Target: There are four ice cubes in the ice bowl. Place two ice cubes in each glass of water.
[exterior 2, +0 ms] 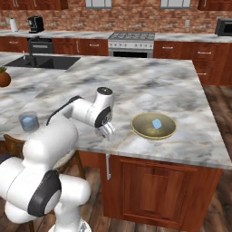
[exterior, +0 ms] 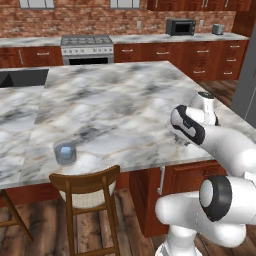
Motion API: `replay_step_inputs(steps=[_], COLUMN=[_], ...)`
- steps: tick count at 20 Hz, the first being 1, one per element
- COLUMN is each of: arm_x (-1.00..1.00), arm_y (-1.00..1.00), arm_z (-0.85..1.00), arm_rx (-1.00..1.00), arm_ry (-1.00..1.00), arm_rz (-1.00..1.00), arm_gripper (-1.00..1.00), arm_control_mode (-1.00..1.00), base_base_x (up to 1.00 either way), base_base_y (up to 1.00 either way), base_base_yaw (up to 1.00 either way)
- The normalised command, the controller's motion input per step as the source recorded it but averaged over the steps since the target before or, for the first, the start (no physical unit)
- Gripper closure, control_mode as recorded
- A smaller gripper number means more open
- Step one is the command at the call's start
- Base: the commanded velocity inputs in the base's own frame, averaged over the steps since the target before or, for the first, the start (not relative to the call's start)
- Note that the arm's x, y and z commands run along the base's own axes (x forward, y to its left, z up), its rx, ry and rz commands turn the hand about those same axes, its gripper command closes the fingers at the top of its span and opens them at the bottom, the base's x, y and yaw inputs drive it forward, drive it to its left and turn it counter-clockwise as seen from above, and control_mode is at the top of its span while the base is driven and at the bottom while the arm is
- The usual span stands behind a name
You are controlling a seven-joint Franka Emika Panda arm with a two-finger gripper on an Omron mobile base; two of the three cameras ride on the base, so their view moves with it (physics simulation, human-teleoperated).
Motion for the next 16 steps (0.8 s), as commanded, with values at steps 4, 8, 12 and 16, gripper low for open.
replay_step_inputs(steps=[4, 8, 12, 16], arm_x=[-0.43, -0.1, 0.0, 0.0], arm_y=[0.29, 0.53, 0.38, 0.12], arm_z=[-0.03, -0.02, 0.0, 0.0], arm_rx=[0.0, -0.04, -0.04, -0.02], arm_ry=[-0.1, -0.02, -0.01, 0.0], arm_rz=[0.09, 0.05, 0.0, 0.0], arm_gripper=[1.0, 1.0, 1.0, 1.0], arm_control_mode=[-1.0, -1.0, -1.0, -1.0], base_base_x=[0.0, 0.0, 0.0, 0.0], base_base_y=[0.0, 0.0, 0.0, 0.0], base_base_yaw=[0.0, 0.0, 0.0, 0.0])
